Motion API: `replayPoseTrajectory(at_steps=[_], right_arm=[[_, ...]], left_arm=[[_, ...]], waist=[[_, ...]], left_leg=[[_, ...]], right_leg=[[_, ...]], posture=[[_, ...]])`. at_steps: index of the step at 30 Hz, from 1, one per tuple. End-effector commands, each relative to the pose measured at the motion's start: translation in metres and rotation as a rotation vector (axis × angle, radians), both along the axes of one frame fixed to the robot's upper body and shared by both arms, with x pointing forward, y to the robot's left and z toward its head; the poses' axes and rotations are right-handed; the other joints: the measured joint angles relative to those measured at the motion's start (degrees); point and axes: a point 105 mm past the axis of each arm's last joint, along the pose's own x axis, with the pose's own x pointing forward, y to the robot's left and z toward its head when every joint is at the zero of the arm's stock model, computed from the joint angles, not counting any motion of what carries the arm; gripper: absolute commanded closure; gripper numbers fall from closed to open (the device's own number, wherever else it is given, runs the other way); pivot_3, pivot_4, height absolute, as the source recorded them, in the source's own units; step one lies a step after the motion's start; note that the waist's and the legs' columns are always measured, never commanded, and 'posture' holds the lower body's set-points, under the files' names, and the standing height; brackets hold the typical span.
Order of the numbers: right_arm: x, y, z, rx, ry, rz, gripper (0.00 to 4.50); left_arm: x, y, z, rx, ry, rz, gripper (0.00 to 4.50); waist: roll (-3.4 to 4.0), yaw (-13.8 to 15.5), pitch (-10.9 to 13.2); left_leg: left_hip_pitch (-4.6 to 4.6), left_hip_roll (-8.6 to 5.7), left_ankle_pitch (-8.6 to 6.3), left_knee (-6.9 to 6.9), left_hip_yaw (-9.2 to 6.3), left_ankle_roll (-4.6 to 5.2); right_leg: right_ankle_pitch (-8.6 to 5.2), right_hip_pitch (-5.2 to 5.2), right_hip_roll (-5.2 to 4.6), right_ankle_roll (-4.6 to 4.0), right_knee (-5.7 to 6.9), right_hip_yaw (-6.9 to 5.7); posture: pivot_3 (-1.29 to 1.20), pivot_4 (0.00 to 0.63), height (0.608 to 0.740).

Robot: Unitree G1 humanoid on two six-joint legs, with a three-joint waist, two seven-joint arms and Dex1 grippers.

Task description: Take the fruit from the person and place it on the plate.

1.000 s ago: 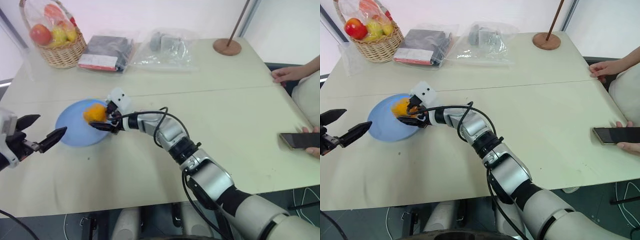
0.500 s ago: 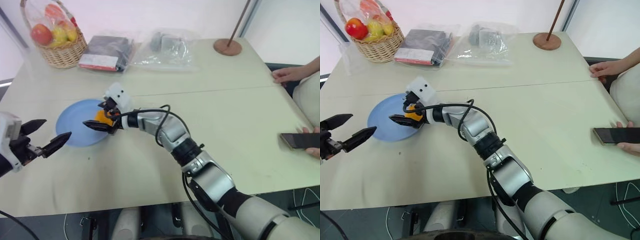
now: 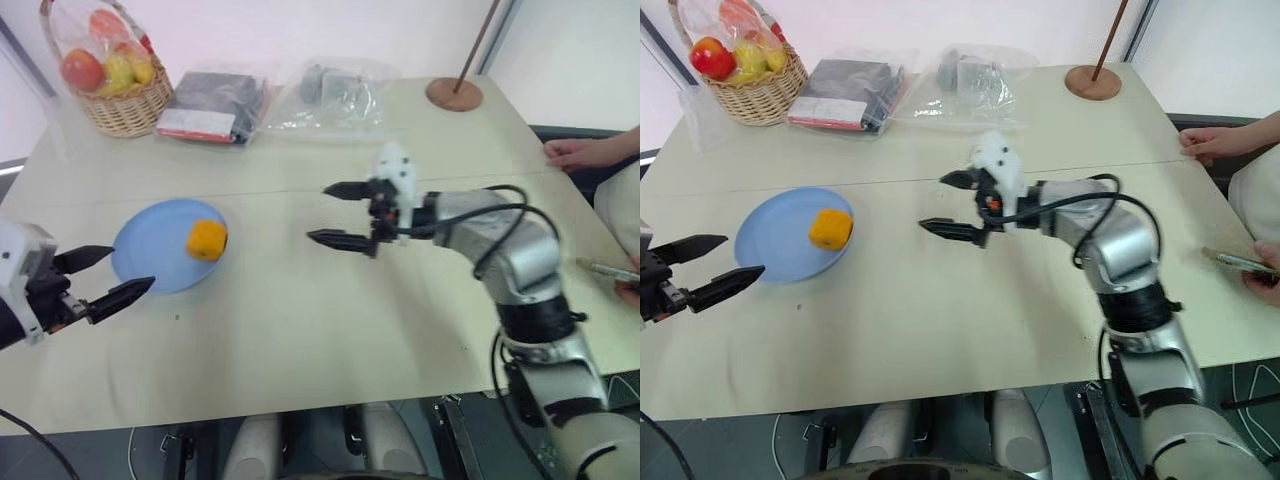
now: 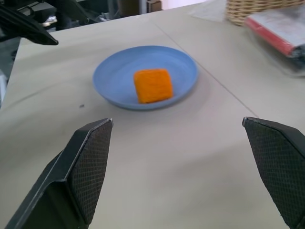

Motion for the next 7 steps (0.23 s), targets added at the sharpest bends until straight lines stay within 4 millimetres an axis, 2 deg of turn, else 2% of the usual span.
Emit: replayPoseTrajectory(at_steps=[1,7], right_arm=[[-0.0072,-0.0062,0.0181,0.023,-0.063,-0.005,0.05],[-0.0034,-0.0146,0.02,0.029,-0.068,-0.057,0.05]], left_arm=[[0.0024,-0.0003,0.0075,0.027,-0.025,-0.015,0.0],[0.0054,-0.0029,0.0086,0.021,-0.033,-0.029,0.0]], waist=[[-0.02,0.1,0.0],[-0.02,0.2,0.0]], left_leg=[[0.04,0.01,0.0,0.0,0.0,0.0],[0.04,0.01,0.0,0.09,0.02,0.0]], right_leg=[[0.0,0.04,0.02,0.0,0.0,0.0],[0.0,0.09,0.01,0.0,0.0,0.01]], posture=[[0.0,0.15,0.74],[0.0,0.15,0.74]])
